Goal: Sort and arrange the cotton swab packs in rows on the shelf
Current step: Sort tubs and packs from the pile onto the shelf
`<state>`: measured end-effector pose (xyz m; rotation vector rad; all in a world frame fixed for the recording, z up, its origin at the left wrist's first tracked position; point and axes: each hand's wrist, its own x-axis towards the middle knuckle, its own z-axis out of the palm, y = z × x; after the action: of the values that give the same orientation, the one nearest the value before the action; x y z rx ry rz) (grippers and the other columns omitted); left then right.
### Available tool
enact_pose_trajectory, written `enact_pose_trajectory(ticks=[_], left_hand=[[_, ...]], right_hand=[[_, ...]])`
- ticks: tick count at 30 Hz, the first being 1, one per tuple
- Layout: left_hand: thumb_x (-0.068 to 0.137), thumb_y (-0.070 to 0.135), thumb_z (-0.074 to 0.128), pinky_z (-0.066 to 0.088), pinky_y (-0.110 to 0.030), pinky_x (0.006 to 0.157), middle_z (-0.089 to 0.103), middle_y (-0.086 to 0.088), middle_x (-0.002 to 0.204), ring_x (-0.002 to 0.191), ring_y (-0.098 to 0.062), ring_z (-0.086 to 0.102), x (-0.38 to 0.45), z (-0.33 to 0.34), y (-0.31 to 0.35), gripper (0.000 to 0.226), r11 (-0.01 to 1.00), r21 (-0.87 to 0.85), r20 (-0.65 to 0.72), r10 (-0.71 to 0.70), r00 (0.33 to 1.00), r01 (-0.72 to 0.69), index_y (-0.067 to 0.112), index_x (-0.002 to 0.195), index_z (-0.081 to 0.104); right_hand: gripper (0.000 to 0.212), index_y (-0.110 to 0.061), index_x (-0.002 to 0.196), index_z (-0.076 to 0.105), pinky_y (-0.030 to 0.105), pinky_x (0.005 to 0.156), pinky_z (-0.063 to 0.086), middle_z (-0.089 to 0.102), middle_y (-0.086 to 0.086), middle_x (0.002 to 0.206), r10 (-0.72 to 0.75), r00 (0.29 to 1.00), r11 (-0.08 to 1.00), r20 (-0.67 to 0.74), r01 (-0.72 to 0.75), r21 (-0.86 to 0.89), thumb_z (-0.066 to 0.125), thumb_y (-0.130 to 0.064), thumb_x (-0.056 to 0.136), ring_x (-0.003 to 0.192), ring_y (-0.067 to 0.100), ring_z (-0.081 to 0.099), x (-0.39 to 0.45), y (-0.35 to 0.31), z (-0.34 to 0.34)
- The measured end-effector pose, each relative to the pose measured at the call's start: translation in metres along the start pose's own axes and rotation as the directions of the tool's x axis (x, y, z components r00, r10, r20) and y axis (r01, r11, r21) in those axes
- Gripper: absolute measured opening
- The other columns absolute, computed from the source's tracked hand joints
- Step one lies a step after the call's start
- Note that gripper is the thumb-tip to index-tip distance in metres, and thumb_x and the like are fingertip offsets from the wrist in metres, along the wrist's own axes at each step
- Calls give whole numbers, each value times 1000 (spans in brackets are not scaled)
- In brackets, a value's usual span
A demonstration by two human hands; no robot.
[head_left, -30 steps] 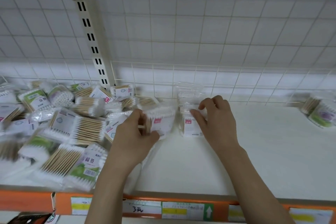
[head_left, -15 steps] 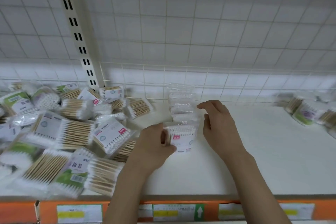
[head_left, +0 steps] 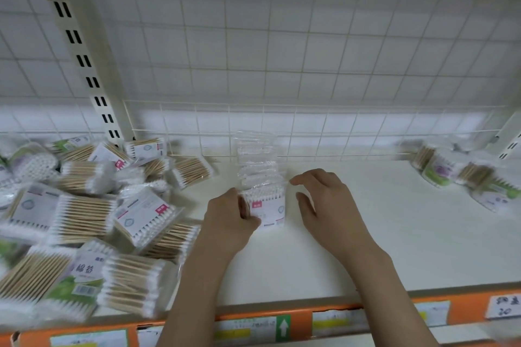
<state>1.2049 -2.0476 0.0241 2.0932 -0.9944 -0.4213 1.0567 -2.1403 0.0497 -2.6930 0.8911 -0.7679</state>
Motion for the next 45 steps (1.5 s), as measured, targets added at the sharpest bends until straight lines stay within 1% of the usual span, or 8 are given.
enact_pose_trajectory(ticks=[4, 8, 13, 20, 27, 34, 39, 45], left_hand=[[69, 13, 70, 38, -19, 52, 61, -5, 79, 68, -16, 55, 7, -5, 3, 21, 999, 29, 50, -22, 999, 21, 11, 79, 51], [68, 11, 71, 42, -22, 54, 61, -6, 84, 73, -19, 58, 12, -10, 7, 24, 997, 51, 90, -57, 994, 53, 8, 84, 54], [68, 12, 72, 47, -30, 65, 62, -8, 88, 81, -25, 60, 12, -13, 11, 25, 991, 125, 80, -61, 995, 50, 8, 84, 54], [74, 36, 72, 47, -37, 86, 57, -4, 113, 106, -24, 54, 5, -23, 9, 56, 921, 389, 51, 8, 999, -27, 13, 115, 43], [79, 43, 65, 44, -38, 91, 54, -3, 118, 113, -25, 49, -4, -28, 2, 57, 909, 409, -24, 105, 994, -86, 16, 123, 42], [83, 47, 59, 36, -38, 97, 50, 0, 126, 118, -25, 45, -14, -45, 6, 56, 853, 516, -67, 127, 990, -75, 23, 130, 42], [83, 49, 58, 36, -37, 95, 52, 2, 125, 117, -23, 45, -22, -73, 6, 53, 825, 565, -150, 121, 981, -16, 26, 129, 45], [81, 45, 61, 42, -40, 92, 57, -1, 116, 110, -27, 51, -43, -106, -13, 45, 843, 525, -258, 32, 966, 113, 24, 119, 54]], right_hand=[[29, -16, 113, 61, 34, 83, 42, 58, -1, 113, -8, 1000, 1000, 15, 8, -10, 52, -7, 87, 100, 21, 52, -2, 0, 1], [27, -15, 111, 63, 36, 84, 43, 58, -1, 112, 12, 1000, 1000, 14, -12, -5, 53, -8, 87, 101, 22, 52, -5, 0, 2], [27, -16, 112, 62, 36, 84, 43, 58, 0, 114, 66, 998, 998, -2, -66, -12, 57, -10, 86, 102, 22, 52, -11, -4, 6], [28, -16, 113, 62, 36, 82, 43, 58, 2, 115, 122, 993, 992, 4, -122, -27, 61, -15, 85, 103, 24, 54, -18, -18, 17], [29, -15, 110, 63, 38, 80, 47, 60, 3, 110, 184, 981, 982, -58, -186, -39, 63, -31, 86, 98, 26, 57, -17, -24, 21], [26, -10, 110, 62, 43, 84, 46, 60, 6, 108, 158, 981, 986, -112, -152, 61, 62, -18, 86, 98, 28, 55, -5, -26, 11], [25, -11, 111, 63, 41, 84, 45, 61, 5, 107, 60, 988, 993, -144, -44, 113, 61, -18, 87, 97, 27, 54, 18, -43, 1], [22, -12, 109, 62, 23, 82, 37, 59, 1, 108, -50, 998, 981, -41, 56, 188, 59, -16, 88, 100, 21, 52, 27, -66, 14]])
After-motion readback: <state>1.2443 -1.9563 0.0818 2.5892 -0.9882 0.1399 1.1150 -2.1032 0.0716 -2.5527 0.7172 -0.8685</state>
